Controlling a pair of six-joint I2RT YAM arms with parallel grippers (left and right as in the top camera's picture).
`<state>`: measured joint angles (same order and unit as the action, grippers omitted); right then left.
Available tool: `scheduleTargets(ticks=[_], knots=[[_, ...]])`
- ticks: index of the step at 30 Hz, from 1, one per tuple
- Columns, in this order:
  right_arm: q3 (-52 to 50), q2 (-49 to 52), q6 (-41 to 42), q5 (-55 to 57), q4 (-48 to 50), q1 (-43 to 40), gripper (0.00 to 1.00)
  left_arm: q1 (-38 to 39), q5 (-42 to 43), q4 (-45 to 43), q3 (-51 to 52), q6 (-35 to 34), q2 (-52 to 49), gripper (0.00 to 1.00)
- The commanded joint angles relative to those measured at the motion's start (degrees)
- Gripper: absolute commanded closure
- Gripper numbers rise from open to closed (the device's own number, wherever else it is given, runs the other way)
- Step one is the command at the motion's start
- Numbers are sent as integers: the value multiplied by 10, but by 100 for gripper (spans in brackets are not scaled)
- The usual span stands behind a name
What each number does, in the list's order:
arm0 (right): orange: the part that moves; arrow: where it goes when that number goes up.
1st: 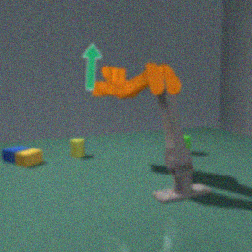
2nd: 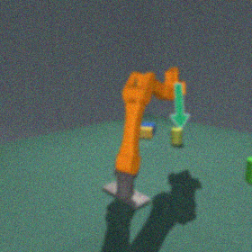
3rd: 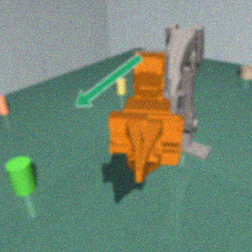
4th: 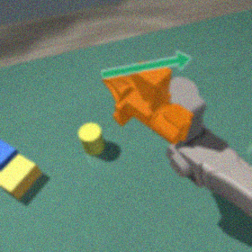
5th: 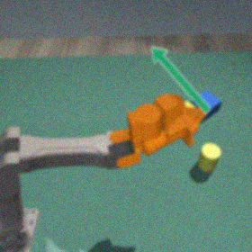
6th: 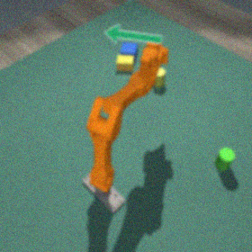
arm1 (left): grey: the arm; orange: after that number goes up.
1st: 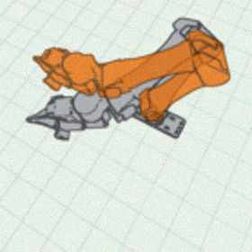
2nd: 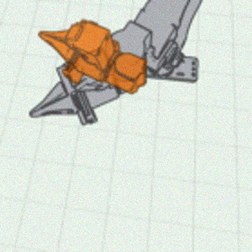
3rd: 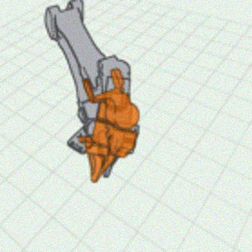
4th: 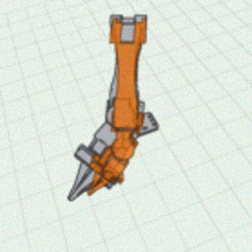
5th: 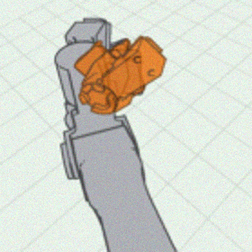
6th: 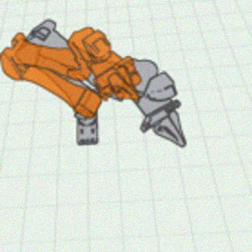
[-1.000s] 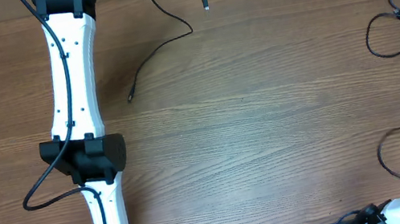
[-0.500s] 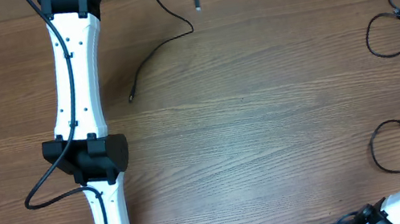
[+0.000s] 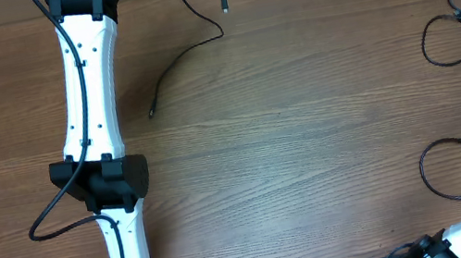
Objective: Untangle cables
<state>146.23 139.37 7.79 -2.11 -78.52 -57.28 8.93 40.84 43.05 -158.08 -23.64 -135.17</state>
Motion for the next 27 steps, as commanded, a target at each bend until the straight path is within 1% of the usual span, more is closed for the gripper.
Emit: scheduleTargets(ticks=[1, 2, 3, 8, 10, 11, 13, 16, 19, 22, 27], knots=[[72, -53, 27, -14, -23, 28, 7, -1, -8, -3, -14, 1, 4, 95], [87, -63, 30, -13, -33, 33, 5, -2, -8, -3, -14, 5, 4, 95], [104, -74, 36, -7, -47, 39, 0, -3, -8, -3, -14, 8, 4, 95], [152, -139, 104, 56, -129, 73, 0, -11, -8, -2, -14, 17, 4, 95], [153, -170, 155, 115, -185, 88, 0, -17, -8, -2, -14, 23, 4, 95], [144, -180, 146, 114, -186, 92, 0, -19, -8, -2, -14, 27, 4, 96], [126, -196, 163, 113, -185, 98, 0, -25, -4, -2, -14, 32, 4, 95], [104, -203, 165, 81, -186, 102, 0, -34, 1, 2, -14, 40, 4, 96], [72, -215, 162, 71, -186, 116, 0, -42, 42, 4, -14, 40, 4, 96], [51, -239, 162, 102, -186, 138, 0, -51, 62, 10, -14, 40, 5, 96], [49, -329, 145, 177, -185, 199, 0, -61, 61, 17, -14, 44, 5, 96]])
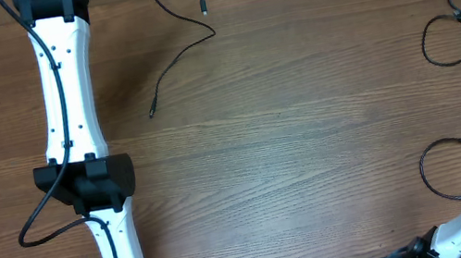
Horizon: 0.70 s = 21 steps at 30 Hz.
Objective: Untangle cables
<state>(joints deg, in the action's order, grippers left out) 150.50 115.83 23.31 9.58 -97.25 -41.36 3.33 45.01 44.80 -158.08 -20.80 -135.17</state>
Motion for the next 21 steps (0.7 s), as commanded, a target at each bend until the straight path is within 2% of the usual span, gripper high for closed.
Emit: scheduleTargets(ticks=[1, 6, 10, 16, 21], knots=[[6, -111, -10, 66, 2, 49, 0, -5, 20, 0, -14, 15, 5, 96], [-5, -211, -3, 70, 2, 64, 0, -4, 20, 0, -14, 16, 5, 96], [-79, -285, 33, 113, 2, 64, 0, -4, 19, 0, -14, 24, 5, 96], [-329, -412, 145, 204, 14, 64, 0, -4, 19, 0, -14, 28, 7, 96], [-590, -501, 158, 132, 127, 64, 0, -4, 19, -1, -14, 31, 7, 96]])
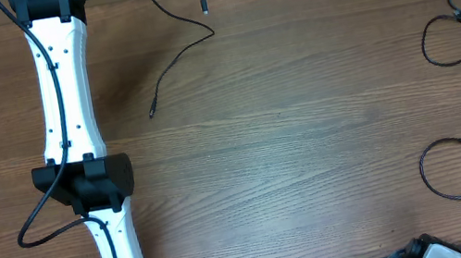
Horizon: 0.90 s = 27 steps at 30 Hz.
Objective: Untangle cables
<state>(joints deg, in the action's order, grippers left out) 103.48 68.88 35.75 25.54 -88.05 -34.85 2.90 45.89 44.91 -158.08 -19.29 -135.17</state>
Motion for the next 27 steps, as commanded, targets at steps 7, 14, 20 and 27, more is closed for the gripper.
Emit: scheduleTargets(ticks=[7, 14, 20, 27], knots=[[-344, -42, 126, -67, 117, -1, 0, 0, 0, -3, -14, 26, 7, 95], [-371, 19, 191, 35, 123, -18, 0, 0, 0, -3, -14, 26, 7, 95], [-372, 127, 131, 42, 167, -77, 0, 0, 0, 2, -14, 26, 7, 95], [-372, 249, 57, -21, 227, -155, 0, 0, 0, 10, -14, 25, 7, 95]])
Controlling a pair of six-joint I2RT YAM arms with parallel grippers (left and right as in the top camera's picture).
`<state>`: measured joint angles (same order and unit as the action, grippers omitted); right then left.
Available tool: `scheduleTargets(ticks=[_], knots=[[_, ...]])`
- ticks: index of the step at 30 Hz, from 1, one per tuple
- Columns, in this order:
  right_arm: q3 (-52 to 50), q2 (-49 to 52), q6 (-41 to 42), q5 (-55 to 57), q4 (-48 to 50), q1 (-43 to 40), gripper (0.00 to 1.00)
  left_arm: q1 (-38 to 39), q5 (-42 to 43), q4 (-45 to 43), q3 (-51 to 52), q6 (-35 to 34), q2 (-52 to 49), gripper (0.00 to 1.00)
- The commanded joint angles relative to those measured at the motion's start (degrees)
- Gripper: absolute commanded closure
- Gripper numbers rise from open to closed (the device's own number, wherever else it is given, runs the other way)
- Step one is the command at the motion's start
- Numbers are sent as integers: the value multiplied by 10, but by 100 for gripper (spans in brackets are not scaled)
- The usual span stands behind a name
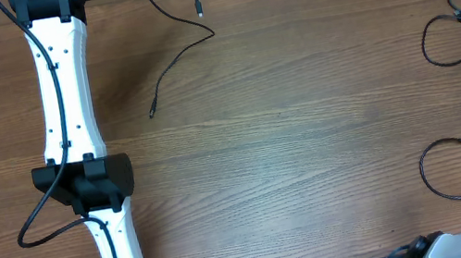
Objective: Untangle cables
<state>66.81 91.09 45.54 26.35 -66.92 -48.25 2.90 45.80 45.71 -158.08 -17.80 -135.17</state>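
Note:
Two thin black cables enter from the top edge. One long cable (pixel 197 43) curves down and ends in a plug at the left. A short cable end (pixel 198 5) hangs beside it. A looped cable (pixel 446 38) lies at the upper right, and another cable (pixel 436 181) curls at the lower right. My left arm (pixel 63 82) reaches to the top edge, where its gripper is out of view. A black part of my right arm shows at the bottom right corner; its fingers do not show.
The wooden table (pixel 307 135) fills the view. The left arm's own black wire (pixel 36 227) loops out to the left of its elbow joint. A small dark piece pokes in at the right edge, near the lower right cable.
A black link of my right arm now shows in the bottom right corner, with a dark piece at the right edge. The short hanging cable end has shifted slightly left. The left arm has held still.
First my left arm stood further right, with the top cables further right too. Then the arm and both top cables were further left, and they have stayed there. The right arm's visible part in the bottom right corner changed at each moment.

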Motion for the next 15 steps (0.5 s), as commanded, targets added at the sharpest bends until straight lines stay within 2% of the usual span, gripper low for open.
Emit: scheduleTargets(ticks=[1, 9, 11, 13, 14, 15], knots=[[-5, 35, -41, -29, 21, -26, 0, 0, 1, 2, -14, 10, 7, 95], [-5, 81, -83, -67, 76, -40, 0, 2, 3, 23, -14, 9, 7, 96], [-5, 83, -83, -73, 78, -40, 5, 3, 3, 25, -14, 9, 7, 96], [-5, 83, -83, -76, 78, -40, 30, 3, 3, 24, -14, 8, 7, 96], [-5, 83, -83, -76, 80, -39, 53, 3, 3, 23, -14, 8, 7, 96], [-5, 83, -83, -76, 82, -39, 70, 4, 3, 23, -15, 5, 7, 96]])
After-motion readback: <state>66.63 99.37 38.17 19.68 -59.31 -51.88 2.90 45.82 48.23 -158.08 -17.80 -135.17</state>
